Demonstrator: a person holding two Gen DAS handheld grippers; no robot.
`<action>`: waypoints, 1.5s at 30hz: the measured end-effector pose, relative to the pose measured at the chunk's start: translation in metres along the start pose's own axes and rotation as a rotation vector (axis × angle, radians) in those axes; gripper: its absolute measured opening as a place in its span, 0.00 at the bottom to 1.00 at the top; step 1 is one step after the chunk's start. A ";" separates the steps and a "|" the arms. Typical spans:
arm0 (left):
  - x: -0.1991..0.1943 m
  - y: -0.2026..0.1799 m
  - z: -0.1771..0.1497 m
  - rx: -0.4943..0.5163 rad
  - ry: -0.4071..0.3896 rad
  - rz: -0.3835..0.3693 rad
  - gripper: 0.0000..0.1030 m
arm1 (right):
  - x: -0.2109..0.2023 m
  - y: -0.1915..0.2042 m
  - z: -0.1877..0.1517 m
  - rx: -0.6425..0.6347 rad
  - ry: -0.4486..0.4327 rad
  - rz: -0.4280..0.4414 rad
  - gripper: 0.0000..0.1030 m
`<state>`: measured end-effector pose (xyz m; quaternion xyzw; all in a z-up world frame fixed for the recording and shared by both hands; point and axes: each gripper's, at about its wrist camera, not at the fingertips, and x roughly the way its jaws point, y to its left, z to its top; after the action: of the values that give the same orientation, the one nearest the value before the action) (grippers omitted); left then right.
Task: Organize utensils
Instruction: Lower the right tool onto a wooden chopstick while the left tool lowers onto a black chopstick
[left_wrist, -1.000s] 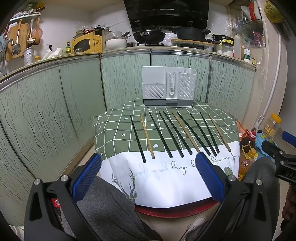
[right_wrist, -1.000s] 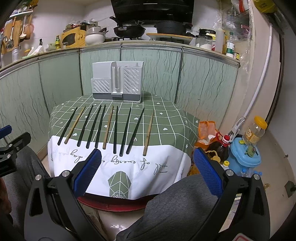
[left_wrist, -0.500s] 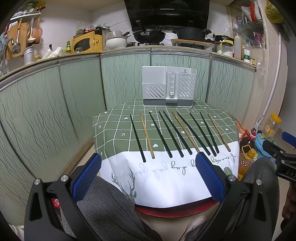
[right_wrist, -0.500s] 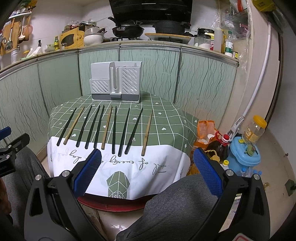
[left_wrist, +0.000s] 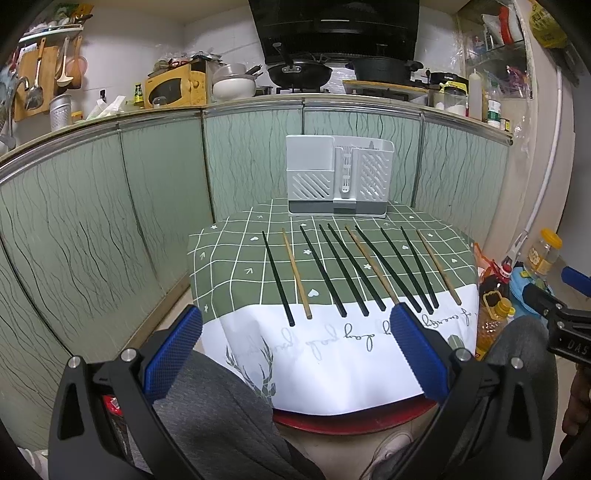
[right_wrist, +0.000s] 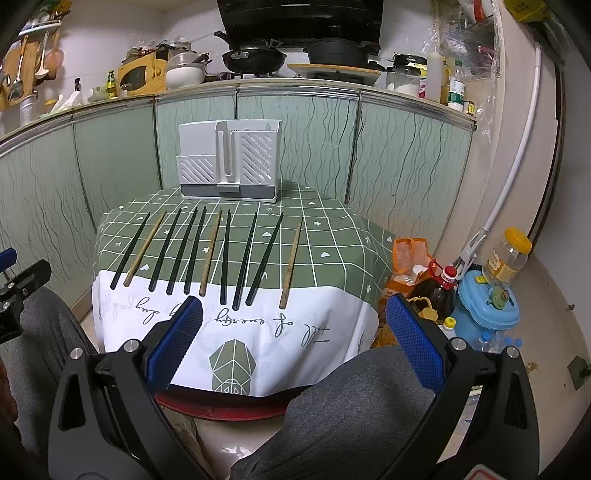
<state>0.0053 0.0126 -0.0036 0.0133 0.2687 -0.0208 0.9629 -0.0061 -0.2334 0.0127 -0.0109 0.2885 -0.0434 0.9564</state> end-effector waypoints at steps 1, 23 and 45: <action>0.001 0.001 0.001 -0.001 0.003 0.001 0.96 | 0.000 0.000 0.001 -0.001 0.002 0.002 0.92; 0.086 0.035 0.036 -0.010 0.109 0.091 0.96 | 0.068 0.001 0.041 -0.045 0.084 -0.026 0.92; 0.200 0.044 0.018 -0.028 0.314 0.122 0.86 | 0.183 -0.016 0.045 -0.002 0.226 -0.007 0.92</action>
<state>0.1873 0.0489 -0.0908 0.0194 0.4150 0.0438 0.9085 0.1690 -0.2658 -0.0496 -0.0079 0.3945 -0.0475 0.9176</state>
